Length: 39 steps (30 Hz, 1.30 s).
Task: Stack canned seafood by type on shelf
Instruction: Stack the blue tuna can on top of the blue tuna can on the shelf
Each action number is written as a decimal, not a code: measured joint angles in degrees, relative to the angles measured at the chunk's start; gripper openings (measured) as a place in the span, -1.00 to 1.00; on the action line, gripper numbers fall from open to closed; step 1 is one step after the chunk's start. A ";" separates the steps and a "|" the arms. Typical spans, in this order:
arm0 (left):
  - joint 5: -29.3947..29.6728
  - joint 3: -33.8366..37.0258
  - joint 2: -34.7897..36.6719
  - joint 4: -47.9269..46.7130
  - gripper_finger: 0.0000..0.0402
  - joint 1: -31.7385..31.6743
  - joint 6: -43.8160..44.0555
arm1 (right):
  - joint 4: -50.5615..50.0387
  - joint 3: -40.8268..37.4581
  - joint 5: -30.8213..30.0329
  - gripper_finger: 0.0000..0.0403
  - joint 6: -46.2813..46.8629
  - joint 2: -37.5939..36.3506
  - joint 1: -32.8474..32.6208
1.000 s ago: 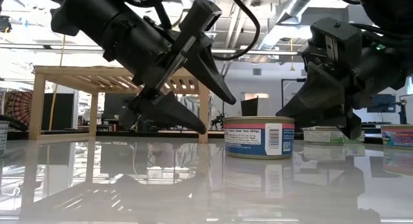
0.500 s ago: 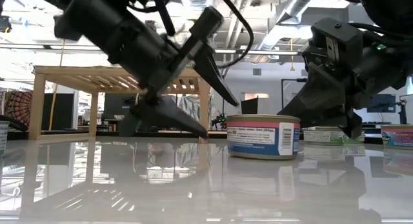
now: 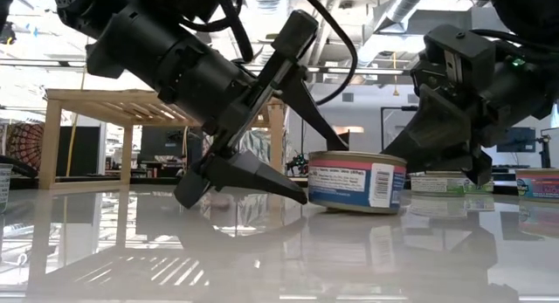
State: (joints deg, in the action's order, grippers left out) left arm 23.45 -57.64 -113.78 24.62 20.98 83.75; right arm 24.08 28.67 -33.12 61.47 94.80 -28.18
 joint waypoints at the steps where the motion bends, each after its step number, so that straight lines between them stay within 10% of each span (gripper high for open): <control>1: -0.17 0.01 0.02 -0.04 0.24 -0.02 0.36 | 0.03 0.00 0.02 -0.59 0.00 0.00 0.00; 26: -1.69 -0.05 -0.22 2.95 0.22 -3.03 0.45 | 4.07 -0.13 2.33 -0.78 -3.32 0.22 -0.36; 39: -2.36 -0.16 -0.09 1.02 -0.67 -3.17 -1.59 | 5.07 -0.10 2.22 -0.71 -4.32 0.13 -0.69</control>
State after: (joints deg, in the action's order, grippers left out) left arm 21.09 -57.80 -113.86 25.64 17.81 82.16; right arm 29.14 28.57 -30.91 57.15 94.94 -28.87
